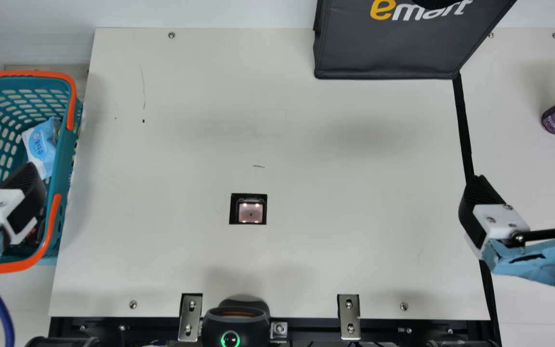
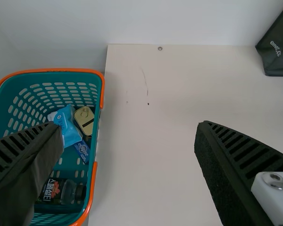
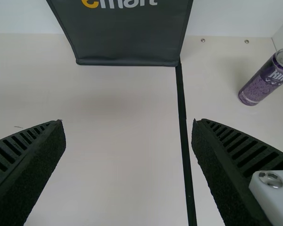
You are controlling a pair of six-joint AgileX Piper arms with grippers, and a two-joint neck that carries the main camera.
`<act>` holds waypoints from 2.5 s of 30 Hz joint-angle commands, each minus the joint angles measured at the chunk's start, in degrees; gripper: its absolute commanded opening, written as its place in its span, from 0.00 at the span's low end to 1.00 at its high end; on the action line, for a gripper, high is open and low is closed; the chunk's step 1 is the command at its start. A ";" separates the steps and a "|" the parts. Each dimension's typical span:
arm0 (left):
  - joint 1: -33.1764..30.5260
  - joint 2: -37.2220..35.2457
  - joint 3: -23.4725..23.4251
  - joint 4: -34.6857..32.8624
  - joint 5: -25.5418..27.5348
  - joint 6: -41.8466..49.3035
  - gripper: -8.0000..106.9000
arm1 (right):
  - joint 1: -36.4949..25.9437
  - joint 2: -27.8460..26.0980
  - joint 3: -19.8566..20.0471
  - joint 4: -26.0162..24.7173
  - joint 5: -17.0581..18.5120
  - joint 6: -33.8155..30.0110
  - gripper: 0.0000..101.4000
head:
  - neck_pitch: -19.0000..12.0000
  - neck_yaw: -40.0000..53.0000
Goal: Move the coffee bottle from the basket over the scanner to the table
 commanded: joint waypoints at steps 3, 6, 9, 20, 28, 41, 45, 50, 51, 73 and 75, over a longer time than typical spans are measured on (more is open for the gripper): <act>0.00 0.00 0.00 0.00 0.00 0.00 0.85 | 0.00 0.00 0.00 0.00 0.00 0.00 0.94 | -1.75 4.10; 0.00 0.00 0.00 0.00 0.00 0.00 0.85 | 0.00 0.00 0.00 0.00 0.00 0.00 0.94 | -1.75 8.11; 0.00 0.00 0.00 0.00 0.00 0.00 0.85 | 0.00 0.00 0.00 0.00 0.00 0.00 0.94 | -1.75 12.12; 0.00 0.00 0.00 0.00 0.00 0.00 0.85 | 0.00 0.00 0.00 0.00 0.00 0.00 0.94 | -1.75 20.09; 3.79 3.02 -0.55 1.40 -0.62 -3.60 0.85 | 0.00 0.00 0.00 0.00 0.00 0.00 0.94 | -1.75 20.09; 23.00 18.79 -4.99 -1.50 -1.24 -7.43 0.85 | 0.00 0.00 0.00 0.00 0.00 0.00 0.94 | -1.75 20.09; 28.37 23.81 -6.61 -2.71 -1.11 -6.30 0.85 | 0.00 0.00 0.00 0.00 0.00 0.00 0.94 | -1.75 20.09; 31.86 29.53 -7.90 -1.94 -1.35 -7.27 0.85 | 0.00 0.00 0.00 0.00 0.00 0.00 0.94 | -1.75 20.09; 32.21 30.57 -7.98 -1.61 -1.53 -7.75 0.85 | 0.00 0.00 0.00 0.00 0.00 0.00 0.94 | -1.75 20.09; 33.41 46.27 -2.54 4.85 -8.28 -25.04 0.85 | 0.00 0.00 0.00 0.00 0.00 0.00 0.94 | -1.75 20.09; 33.40 47.20 -1.72 5.35 -9.31 -26.84 0.85 | 0.00 0.00 0.00 0.00 0.00 0.00 0.94 | -1.75 20.09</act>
